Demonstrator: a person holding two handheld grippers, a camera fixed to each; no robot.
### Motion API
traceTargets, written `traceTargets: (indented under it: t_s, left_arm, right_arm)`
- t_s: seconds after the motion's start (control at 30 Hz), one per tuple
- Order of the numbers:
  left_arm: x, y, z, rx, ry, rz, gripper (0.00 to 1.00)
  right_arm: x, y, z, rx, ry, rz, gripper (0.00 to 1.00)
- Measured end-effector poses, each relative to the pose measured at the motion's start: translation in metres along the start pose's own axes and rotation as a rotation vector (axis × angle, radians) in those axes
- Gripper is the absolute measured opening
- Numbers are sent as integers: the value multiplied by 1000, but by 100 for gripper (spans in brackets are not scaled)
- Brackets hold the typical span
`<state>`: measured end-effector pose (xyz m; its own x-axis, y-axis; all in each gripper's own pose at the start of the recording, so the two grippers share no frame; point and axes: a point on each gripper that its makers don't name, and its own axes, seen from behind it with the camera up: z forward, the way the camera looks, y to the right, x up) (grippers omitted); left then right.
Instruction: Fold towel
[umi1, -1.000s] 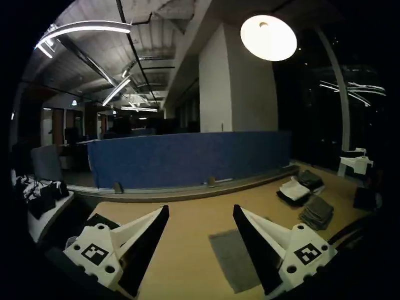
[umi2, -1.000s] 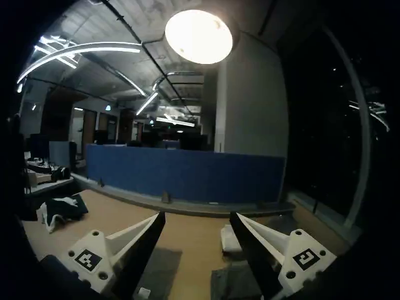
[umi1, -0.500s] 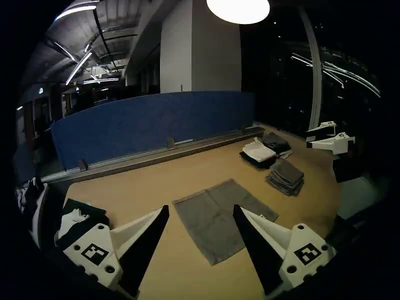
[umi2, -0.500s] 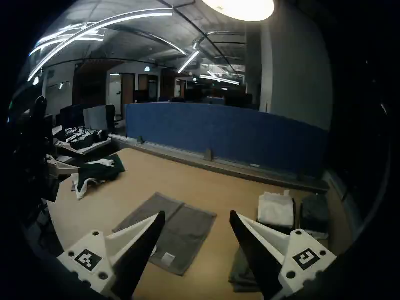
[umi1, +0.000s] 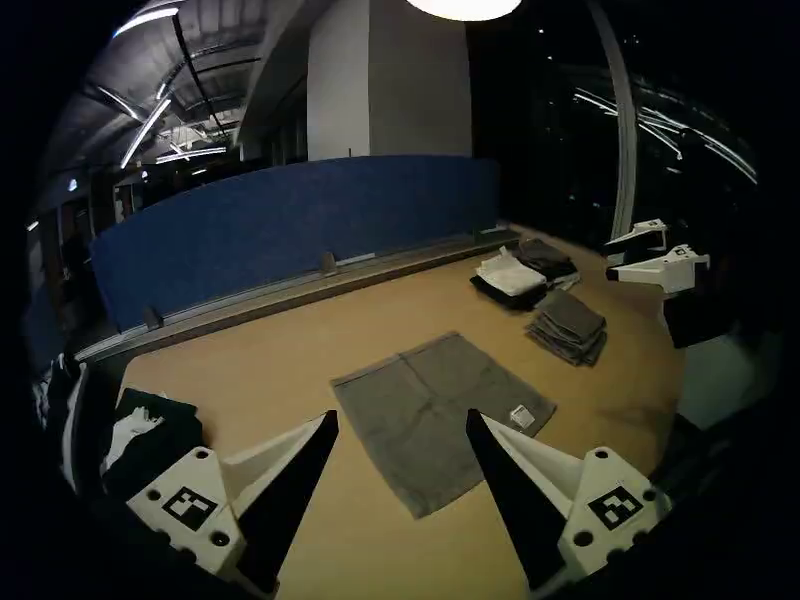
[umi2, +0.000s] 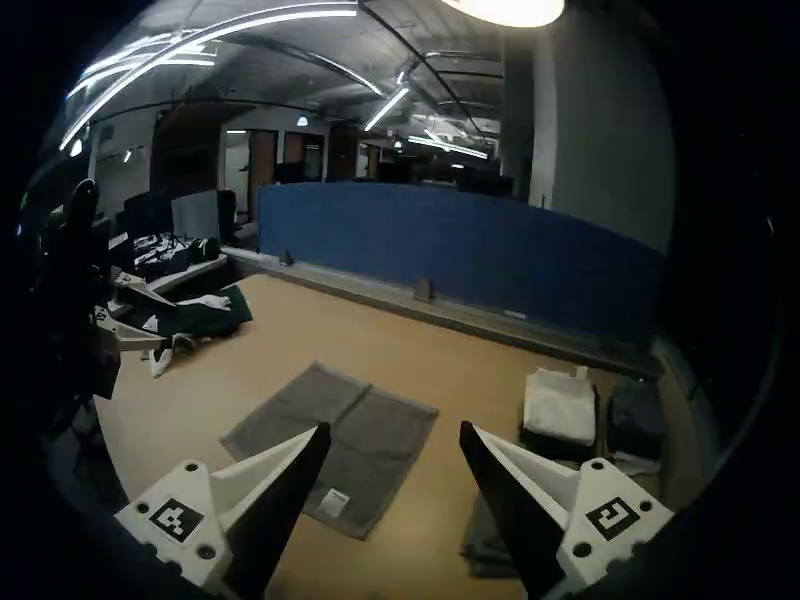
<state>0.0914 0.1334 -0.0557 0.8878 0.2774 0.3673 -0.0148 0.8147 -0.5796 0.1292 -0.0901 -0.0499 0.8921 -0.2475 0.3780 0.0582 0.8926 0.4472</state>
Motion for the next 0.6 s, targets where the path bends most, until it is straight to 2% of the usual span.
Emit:
traceTargets:
  t_s: [0.4,0.6]
  left_arm:
    - [-60,14,40,-32,-82,30,95]
    - [-93,20,60,-55,-132,27,95]
  right_arm:
    - [-58,-10,31,18,-60,18,100]
    - [-89,-19,50,33,-97,14,100]
